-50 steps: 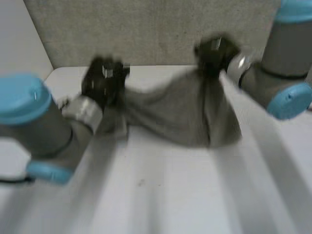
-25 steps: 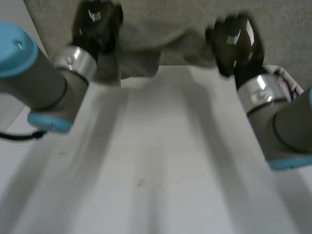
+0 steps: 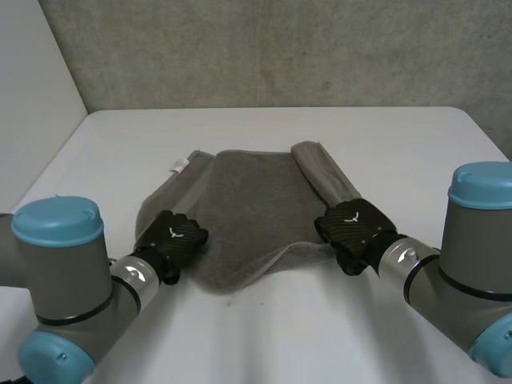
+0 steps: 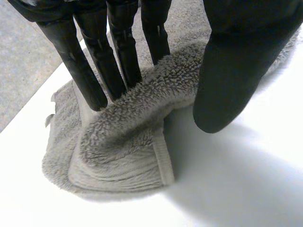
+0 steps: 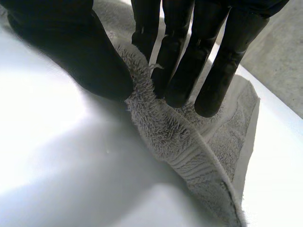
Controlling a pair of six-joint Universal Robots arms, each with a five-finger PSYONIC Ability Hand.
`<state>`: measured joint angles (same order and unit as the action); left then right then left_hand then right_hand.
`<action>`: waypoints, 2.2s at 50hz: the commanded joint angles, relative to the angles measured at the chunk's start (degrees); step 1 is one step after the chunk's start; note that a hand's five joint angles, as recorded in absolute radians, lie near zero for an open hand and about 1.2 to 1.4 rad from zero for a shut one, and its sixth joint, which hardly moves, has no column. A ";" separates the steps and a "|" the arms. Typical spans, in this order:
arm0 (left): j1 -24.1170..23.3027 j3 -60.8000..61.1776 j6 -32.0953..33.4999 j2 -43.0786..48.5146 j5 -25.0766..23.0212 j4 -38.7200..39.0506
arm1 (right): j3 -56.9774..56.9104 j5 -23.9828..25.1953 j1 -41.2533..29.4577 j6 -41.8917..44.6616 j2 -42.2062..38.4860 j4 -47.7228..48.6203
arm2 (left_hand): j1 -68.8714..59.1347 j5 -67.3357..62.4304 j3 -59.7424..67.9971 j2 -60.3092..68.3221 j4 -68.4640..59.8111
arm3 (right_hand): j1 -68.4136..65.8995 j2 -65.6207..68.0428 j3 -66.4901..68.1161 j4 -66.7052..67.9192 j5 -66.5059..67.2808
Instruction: Fold the laundry
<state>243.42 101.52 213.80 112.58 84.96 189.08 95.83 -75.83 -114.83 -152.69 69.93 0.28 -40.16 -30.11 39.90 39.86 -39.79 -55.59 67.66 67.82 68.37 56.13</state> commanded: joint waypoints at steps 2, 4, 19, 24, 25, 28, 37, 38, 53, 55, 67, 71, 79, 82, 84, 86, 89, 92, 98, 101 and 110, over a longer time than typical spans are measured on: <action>-1.27 1.05 -0.57 -4.03 0.20 -0.64 | 0.85 -0.37 2.59 -5.77 0.82 3.49 | 3.19 3.14 -2.94 -2.89 2.82 | -24.41 12.34 12.18 11.63 13.87; -1.98 1.40 -1.02 -4.47 0.29 -0.38 | 1.12 -0.64 3.20 -6.64 0.82 4.54 | 5.38 5.33 -5.13 -5.09 5.01 | -24.41 12.34 12.18 11.63 13.87; -0.58 6.58 -6.99 -7.28 11.89 4.02 | 2.35 -1.08 7.08 -9.03 0.56 9.56 | -7.33 -7.37 7.58 7.62 -7.70 | -24.41 12.34 12.18 11.63 13.87; -0.31 8.52 -9.36 -10.09 11.81 3.23 | 2.61 -1.08 6.81 -8.94 0.38 9.56 | -10.43 -10.48 10.68 10.73 -10.80 | -24.41 12.34 12.18 11.63 13.87; -0.31 9.04 -10.06 -10.45 11.81 2.53 | 2.61 -0.99 6.64 -8.94 0.30 9.56 | -10.60 -10.64 10.85 10.89 -10.97 | -24.41 12.34 12.18 11.63 13.87; -0.31 9.49 -11.73 -10.63 11.81 0.77 | 2.61 -0.99 6.46 -8.85 0.21 9.56 | -10.43 -10.48 10.68 10.73 -10.80 | -24.41 12.34 12.18 11.63 13.87; 1.18 8.88 -15.69 -8.44 11.28 0.23 | 2.79 -0.81 6.37 -8.32 -0.06 9.38 | -3.40 -3.45 3.65 3.70 -3.77 | -24.41 12.34 12.18 11.63 13.87; 1.36 8.44 -15.70 -7.21 11.28 0.76 | 2.79 -0.73 6.37 -8.24 -0.06 9.30 | 2.63 2.58 -2.38 -2.33 2.26 | -24.41 12.34 12.18 11.63 13.87; 1.53 -1.32 -15.08 3.17 11.54 3.93 | 3.93 -0.29 6.37 -8.06 -0.06 9.56 | 3.03 2.98 -2.78 -2.73 2.66 | -24.41 12.34 12.18 11.63 13.87; 1.53 -3.25 -15.08 4.49 11.54 4.71 | 3.93 -0.29 6.37 -8.06 -0.06 9.56 | -0.82 -0.87 1.07 1.12 -1.19 | -24.41 12.34 12.18 11.63 13.87; 1.45 -8.09 -15.26 8.27 11.37 7.36 | 4.11 -0.20 6.37 -7.97 -0.50 9.56 | -7.40 -7.45 7.65 7.70 -7.77 | -24.41 12.34 12.18 11.63 13.87; 1.18 -9.32 -15.70 8.97 11.37 7.36 | 4.11 -0.20 6.37 -7.88 -0.58 9.65 | -7.57 -7.62 7.82 7.87 -7.94 | -24.41 12.34 12.18 11.63 13.87; 0.92 -11.34 -15.61 10.99 11.37 7.36 | 3.93 -0.20 6.37 -7.80 -1.29 9.65 | -14.30 -14.35 14.55 14.60 -14.67 | -24.41 12.34 12.18 11.63 13.87; 1.01 -12.31 -15.52 11.87 11.37 7.36 | 3.67 -0.20 6.37 -7.80 -1.37 9.73 | -18.84 -18.89 19.09 19.14 -19.21 | -24.41 12.34 12.18 11.63 13.87; 1.18 -12.75 -15.52 12.23 11.37 7.36 | 3.58 -0.20 6.37 -7.80 -1.37 9.74 | -20.02 -20.07 20.27 20.31 -20.39 | -24.41 12.34 12.18 11.63 13.87; 1.53 -13.45 -15.69 12.49 11.37 7.36 | 3.49 -0.11 6.37 -7.71 -1.46 9.74 | -26.87 -26.92 27.13 27.17 -27.25 | -24.41 12.34 12.18 11.63 13.87; 1.53 -13.71 -15.70 12.23 11.45 7.27 | 3.32 -0.20 6.37 -7.01 -1.73 9.74 | -39.81 -39.86 40.06 40.11 -40.18 | -24.41 12.34 12.18 11.63 13.87; 1.53 -13.28 -15.26 10.13 11.63 6.48 | 2.35 -0.72 6.37 -3.42 -1.82 9.04 | -39.84 -39.89 40.10 40.14 -40.21 | -24.41 12.34 12.18 11.63 13.87; 1.45 -10.82 -14.03 -0.84 11.19 1.40 | -2.38 -1.25 7.07 5.71 1.16 1.95 | -39.84 -39.89 40.10 40.14 -40.21 | -24.41 12.34 12.18 11.63 13.87; 1.18 -11.25 -12.72 -6.73 10.40 -4.48 | -6.16 -1.34 7.16 10.99 7.03 -4.91 | -39.84 -39.89 40.10 40.14 -40.21 | -24.41 12.34 12.18 11.63 13.87; 1.01 -15.65 -1.63 -19.77 6.88 -22.70 | -18.75 -1.17 6.99 18.13 16.47 -23.75 | -39.84 -39.89 40.10 40.14 -40.21 | -24.41 12.34 12.18 11.63 13.87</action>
<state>244.46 88.65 204.87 100.19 94.00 177.59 84.68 -77.28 -107.74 -138.22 81.22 -11.47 -67.31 -58.95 69.51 69.53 -69.70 -55.59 67.66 67.82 68.38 56.25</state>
